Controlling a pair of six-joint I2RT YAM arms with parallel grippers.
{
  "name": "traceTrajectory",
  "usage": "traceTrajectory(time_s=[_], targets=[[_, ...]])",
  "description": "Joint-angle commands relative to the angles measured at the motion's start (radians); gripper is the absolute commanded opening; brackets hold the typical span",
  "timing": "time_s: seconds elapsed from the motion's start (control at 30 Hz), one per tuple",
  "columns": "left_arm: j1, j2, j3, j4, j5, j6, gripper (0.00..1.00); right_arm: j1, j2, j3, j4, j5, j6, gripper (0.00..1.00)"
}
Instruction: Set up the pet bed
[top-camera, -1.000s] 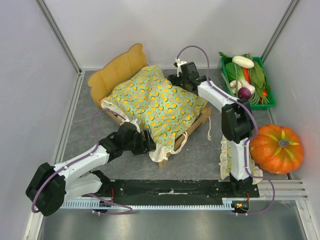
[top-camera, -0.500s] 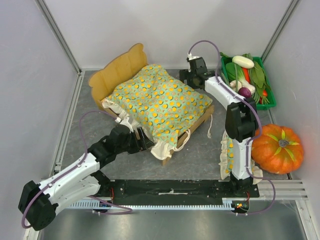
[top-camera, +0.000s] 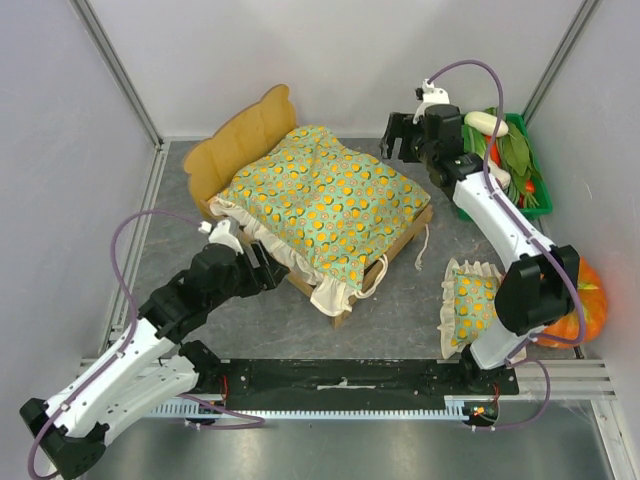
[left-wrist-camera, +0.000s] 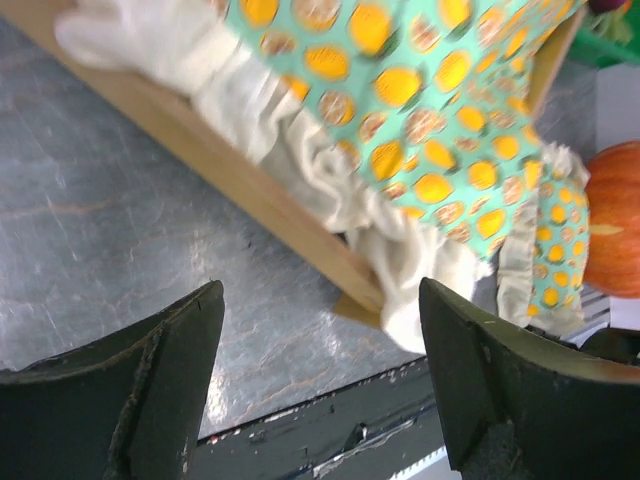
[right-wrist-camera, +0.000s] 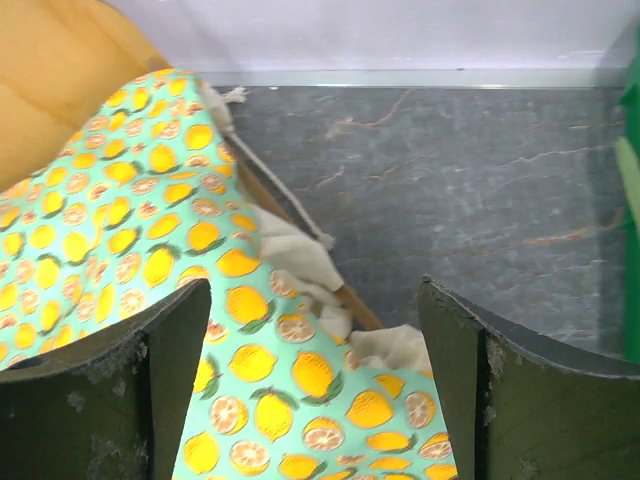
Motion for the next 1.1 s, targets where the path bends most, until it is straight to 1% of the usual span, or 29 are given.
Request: traceTrajectory(time_s=[0.0,0.07,0.1,0.13,0.2,0.23,0.3,0.4,0.47,0.53,0.57,0.6,0.63,0.67,0.7,0.73,0.77,0.8,0.83,0.87,0.9,0.93,0.97,1.07], targets=[[-0.002,0.027,0.157,-0.067,-0.107,0.143,0.86,0.042,-0.109,-0.112,0.128,-0.129,0.052,0.86],[-0.002,0.048,0.213,-0.060,-0.122,0.175,0.86,0.075,-0.121,-0.149,0.142,-0.189,0.101,0.82],[-0.002,0.062,0.245,-0.049,-0.130,0.211,0.87,0.111,-0.118,-0.187,0.162,-0.197,0.113,0.77],[-0.002,0.097,0.262,-0.019,-0.130,0.229,0.88,0.133,-0.114,-0.212,0.174,-0.195,0.135,0.74],[-0.002,0.145,0.320,0.006,-0.118,0.281,0.90,0.188,-0.080,-0.263,0.196,-0.165,0.147,0.68],[-0.002,0.206,0.346,0.021,-0.112,0.297,0.90,0.205,-0.068,-0.275,0.200,-0.140,0.152,0.66],[-0.001,0.264,0.419,0.032,-0.109,0.335,0.91,0.233,-0.023,-0.297,0.179,-0.068,0.161,0.64],[0.011,0.358,0.476,0.098,-0.098,0.392,0.93,0.231,0.027,-0.301,0.168,-0.046,0.150,0.65],[0.028,0.431,0.509,0.115,-0.070,0.403,0.93,0.231,0.034,-0.268,0.158,-0.086,0.103,0.66],[0.047,0.465,0.550,0.115,-0.050,0.401,0.93,0.233,0.008,-0.246,0.145,-0.134,0.080,0.74],[0.048,0.476,0.558,0.126,-0.046,0.400,0.93,0.230,-0.043,-0.232,0.144,-0.138,0.067,0.77],[0.050,0.475,0.561,0.133,-0.041,0.401,0.93,0.231,-0.075,-0.229,0.142,-0.131,0.051,0.85],[0.051,0.470,0.558,0.138,-0.043,0.401,0.93,0.231,-0.112,-0.231,0.139,-0.088,0.047,0.89],[0.051,0.462,0.555,0.144,-0.043,0.401,0.93,0.231,-0.190,-0.240,0.136,-0.047,0.047,0.91],[0.054,0.449,0.544,0.150,-0.041,0.401,0.94,0.231,-0.233,-0.257,0.130,0.023,0.072,0.94],[0.056,0.442,0.539,0.149,-0.043,0.401,0.94,0.231,-0.323,-0.281,0.133,0.143,0.092,0.96],[0.061,0.435,0.535,0.146,-0.044,0.403,0.94,0.231,-0.365,-0.337,0.132,0.205,0.119,0.97],[0.061,0.421,0.527,0.135,-0.043,0.400,0.94,0.231,-0.406,-0.365,0.078,0.275,0.195,0.97],[0.062,0.413,0.523,0.131,-0.043,0.398,0.94,0.230,-0.470,-0.390,0.031,0.347,0.243,0.97],[0.065,0.407,0.518,0.123,-0.044,0.392,0.94,0.228,-0.498,-0.433,-0.018,0.424,0.274,0.97],[0.067,0.392,0.510,0.112,-0.046,0.390,0.94,0.227,-0.524,-0.456,-0.111,0.449,0.335,0.96],[0.068,0.381,0.504,0.111,-0.047,0.386,0.94,0.228,-0.573,-0.480,-0.152,0.464,0.372,0.96],[0.071,0.372,0.498,0.111,-0.050,0.380,0.95,0.227,-0.598,-0.543,-0.183,0.481,0.407,0.95],[0.074,0.346,0.477,0.106,-0.047,0.370,0.95,0.227,-0.675,-0.655,-0.299,0.484,0.573,0.89]])
